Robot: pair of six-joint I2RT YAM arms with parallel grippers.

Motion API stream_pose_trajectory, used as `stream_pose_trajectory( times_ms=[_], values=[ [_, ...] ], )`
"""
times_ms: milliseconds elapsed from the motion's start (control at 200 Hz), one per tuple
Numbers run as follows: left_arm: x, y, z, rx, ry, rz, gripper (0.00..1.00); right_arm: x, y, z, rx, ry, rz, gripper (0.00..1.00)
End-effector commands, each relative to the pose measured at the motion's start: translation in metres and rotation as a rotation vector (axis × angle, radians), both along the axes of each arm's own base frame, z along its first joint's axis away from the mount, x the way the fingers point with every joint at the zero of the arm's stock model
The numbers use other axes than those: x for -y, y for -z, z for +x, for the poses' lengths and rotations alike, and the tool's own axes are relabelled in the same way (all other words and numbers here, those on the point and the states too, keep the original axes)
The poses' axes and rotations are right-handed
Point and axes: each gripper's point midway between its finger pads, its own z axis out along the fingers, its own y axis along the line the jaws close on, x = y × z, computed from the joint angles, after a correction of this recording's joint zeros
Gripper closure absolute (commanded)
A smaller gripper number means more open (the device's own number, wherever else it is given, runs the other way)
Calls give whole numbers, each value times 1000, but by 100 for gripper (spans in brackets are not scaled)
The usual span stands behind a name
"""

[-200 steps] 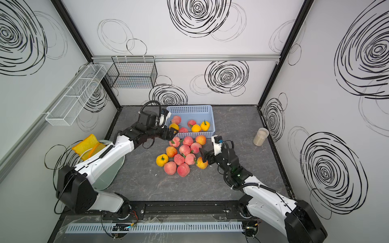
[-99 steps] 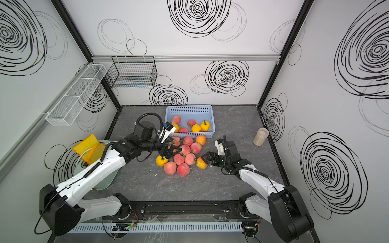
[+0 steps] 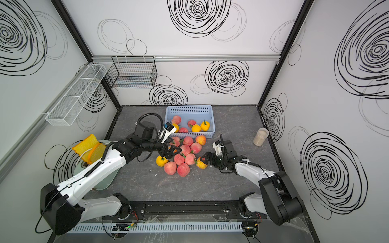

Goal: Put the peaches into the basket
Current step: Pick up the peach from the center of the board.

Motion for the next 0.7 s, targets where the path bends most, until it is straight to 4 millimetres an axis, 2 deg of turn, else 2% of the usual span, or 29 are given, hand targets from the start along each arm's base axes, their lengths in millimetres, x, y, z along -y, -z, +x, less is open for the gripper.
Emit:
stream_pose_trajectory(
  times_ms=[0,255,490,695],
  values=[
    [2,-4,3,17,4,-4,4,-4,2,-2,-24,7,38,8],
    [2,-2,4,13,2,-1,4,-7,6,-5,-40,8,65,14],
    [1,-1,4,12,-4,3,4,-10,8,-6,-47,8,81,14],
    [0,-1,5,14,-11,10,4,-18,10,-7,-59,-2,104,21]
  ],
)
